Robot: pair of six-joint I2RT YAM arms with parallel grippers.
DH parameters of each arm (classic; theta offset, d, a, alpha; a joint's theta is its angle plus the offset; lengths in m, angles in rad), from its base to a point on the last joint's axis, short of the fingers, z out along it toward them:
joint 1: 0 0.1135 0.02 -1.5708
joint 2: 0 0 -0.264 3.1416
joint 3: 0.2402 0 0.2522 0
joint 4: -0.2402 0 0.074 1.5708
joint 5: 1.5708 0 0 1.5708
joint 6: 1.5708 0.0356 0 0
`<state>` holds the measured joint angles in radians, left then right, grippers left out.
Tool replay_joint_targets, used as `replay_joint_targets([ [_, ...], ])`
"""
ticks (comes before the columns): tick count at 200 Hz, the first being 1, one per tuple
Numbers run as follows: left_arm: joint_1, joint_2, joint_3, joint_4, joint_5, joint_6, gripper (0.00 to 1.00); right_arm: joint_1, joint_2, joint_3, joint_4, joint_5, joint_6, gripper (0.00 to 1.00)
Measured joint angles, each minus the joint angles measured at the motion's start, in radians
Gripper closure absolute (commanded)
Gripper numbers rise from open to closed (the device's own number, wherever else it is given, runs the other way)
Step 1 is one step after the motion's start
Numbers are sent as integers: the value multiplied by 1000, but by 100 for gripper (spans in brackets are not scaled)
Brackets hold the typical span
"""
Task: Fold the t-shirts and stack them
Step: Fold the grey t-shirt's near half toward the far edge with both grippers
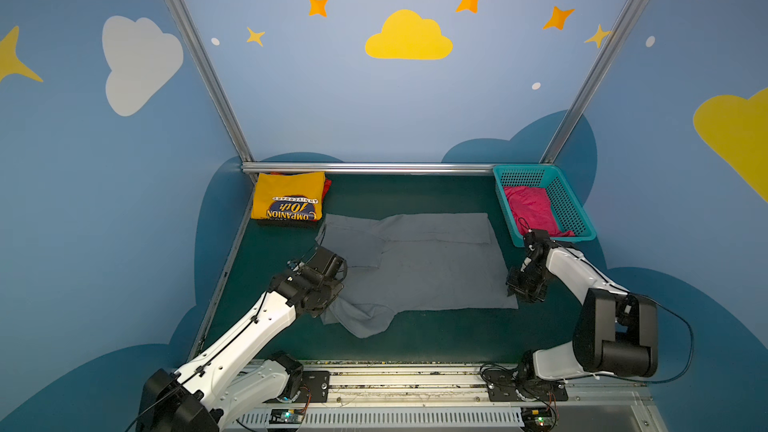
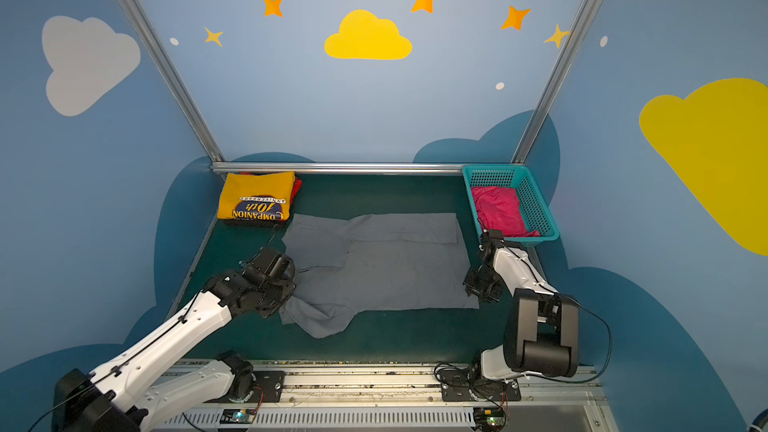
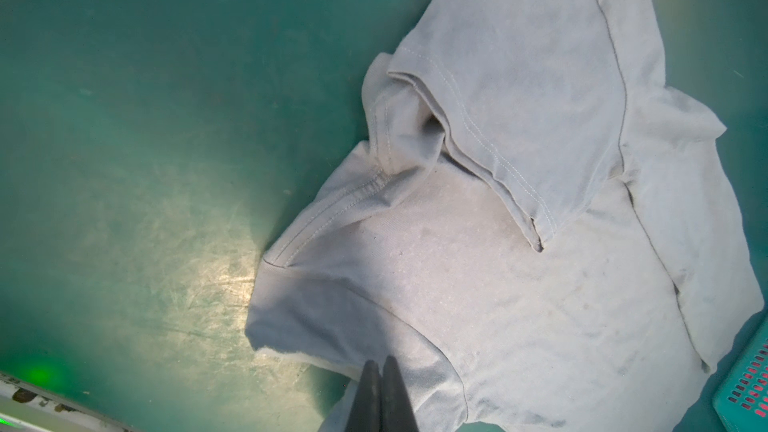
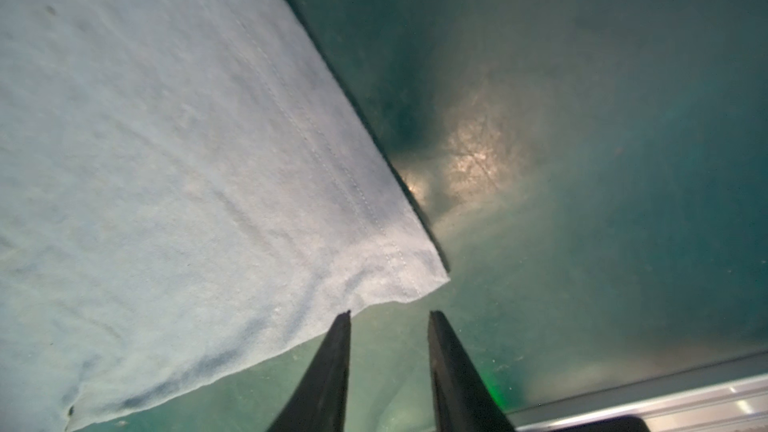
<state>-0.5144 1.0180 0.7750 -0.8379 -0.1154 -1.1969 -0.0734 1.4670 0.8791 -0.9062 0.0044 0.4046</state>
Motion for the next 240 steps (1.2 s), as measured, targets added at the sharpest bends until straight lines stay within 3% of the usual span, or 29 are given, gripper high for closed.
replay_joint_targets([
  [141, 34, -47, -13, 0, 16, 11, 95, -4, 96, -49, 14, 12, 31, 71],
  [192, 37, -51, -18, -1, 18, 11, 95, -3, 106, -47, 28, -10, 38, 100],
  [240, 40, -51, -18, -4, 16, 11, 95, -3, 106, -43, 25, -14, 36, 100],
])
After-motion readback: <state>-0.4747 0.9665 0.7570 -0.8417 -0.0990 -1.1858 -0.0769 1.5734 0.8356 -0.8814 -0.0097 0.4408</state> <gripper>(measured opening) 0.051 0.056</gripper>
